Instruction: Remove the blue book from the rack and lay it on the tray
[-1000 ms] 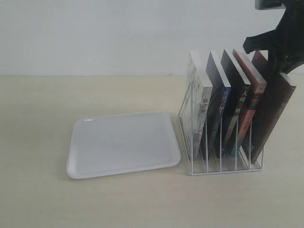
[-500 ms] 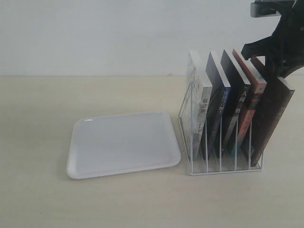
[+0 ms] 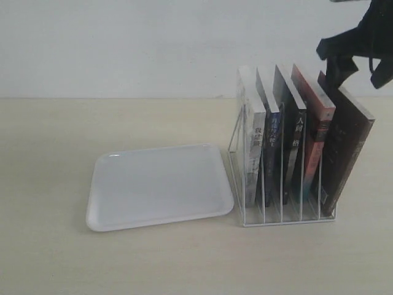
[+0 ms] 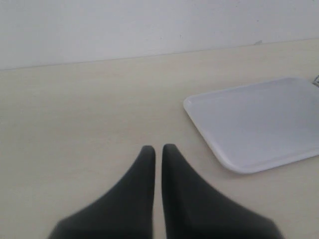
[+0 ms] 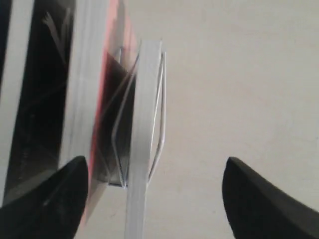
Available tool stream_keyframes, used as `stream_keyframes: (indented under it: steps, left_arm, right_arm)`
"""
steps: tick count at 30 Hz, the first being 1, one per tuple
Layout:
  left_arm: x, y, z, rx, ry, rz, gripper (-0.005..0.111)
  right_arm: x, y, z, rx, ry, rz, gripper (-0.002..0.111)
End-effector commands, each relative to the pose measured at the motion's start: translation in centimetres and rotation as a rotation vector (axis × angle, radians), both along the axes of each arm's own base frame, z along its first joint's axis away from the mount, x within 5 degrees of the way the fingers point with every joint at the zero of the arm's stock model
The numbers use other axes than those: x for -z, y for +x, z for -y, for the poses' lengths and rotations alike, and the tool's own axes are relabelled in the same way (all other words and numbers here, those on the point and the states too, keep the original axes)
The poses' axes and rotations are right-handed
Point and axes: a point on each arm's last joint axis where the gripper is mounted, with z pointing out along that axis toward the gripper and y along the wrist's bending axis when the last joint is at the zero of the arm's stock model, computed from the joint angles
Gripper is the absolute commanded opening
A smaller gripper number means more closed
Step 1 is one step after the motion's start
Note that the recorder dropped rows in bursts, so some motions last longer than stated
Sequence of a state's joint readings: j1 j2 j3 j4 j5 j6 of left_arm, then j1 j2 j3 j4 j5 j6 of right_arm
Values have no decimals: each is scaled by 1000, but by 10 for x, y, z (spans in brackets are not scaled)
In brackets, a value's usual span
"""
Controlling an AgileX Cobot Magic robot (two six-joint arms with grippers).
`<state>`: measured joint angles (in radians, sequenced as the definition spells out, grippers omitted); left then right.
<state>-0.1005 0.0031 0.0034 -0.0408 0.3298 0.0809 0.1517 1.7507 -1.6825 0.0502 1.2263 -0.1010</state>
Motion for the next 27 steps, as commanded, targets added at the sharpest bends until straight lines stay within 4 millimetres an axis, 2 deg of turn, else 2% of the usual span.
stream_keyframes:
  steps: [1, 5, 12, 17, 22, 27]
  left_arm:
    - [-3, 0, 0, -2, -8, 21, 5]
    - [-3, 0, 0, -2, -8, 21, 5]
    - [-3, 0, 0, -2, -8, 21, 5]
    - [-3, 0, 0, -2, -8, 21, 5]
    - [-3, 0, 0, -2, -8, 21, 5]
    - [-3, 0, 0, -2, -8, 21, 5]
  right_arm:
    - [-44, -14, 1, 0, 38, 134, 56]
    - [-58, -23, -4, -8, 119, 162, 45]
    - [-59, -24, -12, -21, 202, 147, 45]
    - [-59, -29, -34, -65, 240, 131, 45]
    - [-58, -39, -63, -132, 191, 129, 45]
    - [-52, -38, -70, -113, 147, 119, 45]
